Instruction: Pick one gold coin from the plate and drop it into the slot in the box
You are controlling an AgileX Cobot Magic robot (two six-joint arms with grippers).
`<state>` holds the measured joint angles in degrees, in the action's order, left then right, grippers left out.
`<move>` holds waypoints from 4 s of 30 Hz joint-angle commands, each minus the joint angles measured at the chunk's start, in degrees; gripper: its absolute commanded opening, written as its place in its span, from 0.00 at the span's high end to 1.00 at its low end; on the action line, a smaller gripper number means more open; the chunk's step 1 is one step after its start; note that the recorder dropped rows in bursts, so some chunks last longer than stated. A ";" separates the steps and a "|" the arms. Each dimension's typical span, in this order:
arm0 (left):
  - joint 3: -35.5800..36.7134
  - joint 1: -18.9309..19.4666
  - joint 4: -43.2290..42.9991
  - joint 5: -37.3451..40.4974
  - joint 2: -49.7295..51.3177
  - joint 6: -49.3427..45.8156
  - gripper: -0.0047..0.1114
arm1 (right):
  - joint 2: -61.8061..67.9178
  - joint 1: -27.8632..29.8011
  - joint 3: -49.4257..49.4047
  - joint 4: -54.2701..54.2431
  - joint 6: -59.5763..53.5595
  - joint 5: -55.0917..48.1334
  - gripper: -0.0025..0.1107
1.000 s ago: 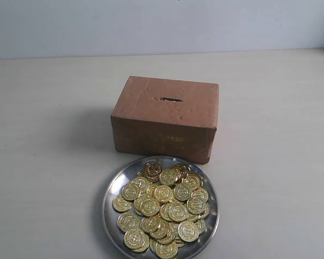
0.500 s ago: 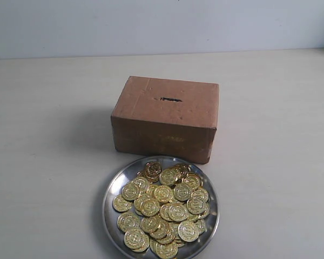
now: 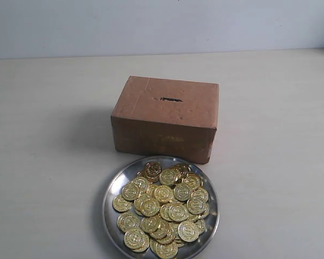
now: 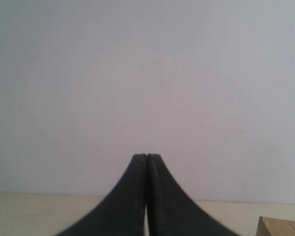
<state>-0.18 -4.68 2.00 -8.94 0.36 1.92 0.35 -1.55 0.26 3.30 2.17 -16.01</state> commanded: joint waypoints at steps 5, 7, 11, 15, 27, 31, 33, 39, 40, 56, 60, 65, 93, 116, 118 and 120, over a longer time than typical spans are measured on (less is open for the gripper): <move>0.18 0.01 0.57 -0.06 -0.36 0.08 0.96 | -0.35 0.24 -0.26 -0.05 0.04 0.65 0.98; 0.18 0.01 0.57 -0.06 -0.36 0.08 0.96 | -0.35 0.24 -0.26 -0.05 0.04 0.65 0.98; 0.18 0.01 0.57 -0.06 -0.36 0.08 0.96 | -0.35 0.24 -0.26 -0.05 0.04 0.65 0.98; 0.18 0.01 0.57 0.02 -0.36 -0.05 0.96 | -0.35 0.24 -0.26 -0.05 0.04 0.65 0.98; 0.18 0.01 0.22 25.53 -0.36 -3.39 0.96 | -0.35 0.24 -0.26 -0.05 0.04 0.65 0.98; 0.18 0.01 0.22 29.08 -0.36 -3.14 0.96 | -0.35 0.24 -0.26 -0.05 0.04 0.65 0.98; 0.18 0.01 0.22 28.96 -0.36 -3.15 0.96 | -0.35 0.24 -0.26 -0.05 0.04 0.65 0.98; 0.18 0.01 0.22 28.96 -0.36 -3.15 0.96 | -0.35 0.24 -0.26 -0.05 0.04 0.65 0.98; 0.18 0.01 0.22 28.96 -0.36 -3.15 0.96 | -0.35 0.24 -0.26 -0.05 0.04 0.65 0.98; 0.18 -0.60 0.22 28.96 -0.36 -3.15 0.96 | -0.35 0.24 -0.26 -0.05 0.04 0.65 0.98; 0.18 -3.00 0.22 28.96 -0.36 -3.15 0.96 | -0.35 0.24 -0.26 -0.05 0.04 0.65 0.98; 0.18 -3.28 0.22 28.96 -0.36 -3.15 0.96 | -0.35 0.24 -0.26 -0.05 0.04 0.65 0.98; 0.18 -3.43 0.22 28.96 -0.36 -3.15 0.96 | -0.35 0.24 -0.26 -0.05 0.04 0.65 0.98; 0.18 -3.41 0.22 29.21 -0.36 -3.30 0.96 | -0.35 0.24 -0.26 -0.05 0.04 0.65 0.98; 0.18 -3.41 0.22 29.21 -0.36 -3.30 0.96 | -0.35 0.24 -0.26 -0.05 0.04 0.65 0.98; 0.18 -3.41 0.22 29.21 -0.36 -3.30 0.96 | -0.35 0.24 -0.26 -0.05 0.04 0.65 0.98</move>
<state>-0.02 -7.66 2.00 20.52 0.36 -1.28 0.35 -1.55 0.26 3.19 2.29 -15.90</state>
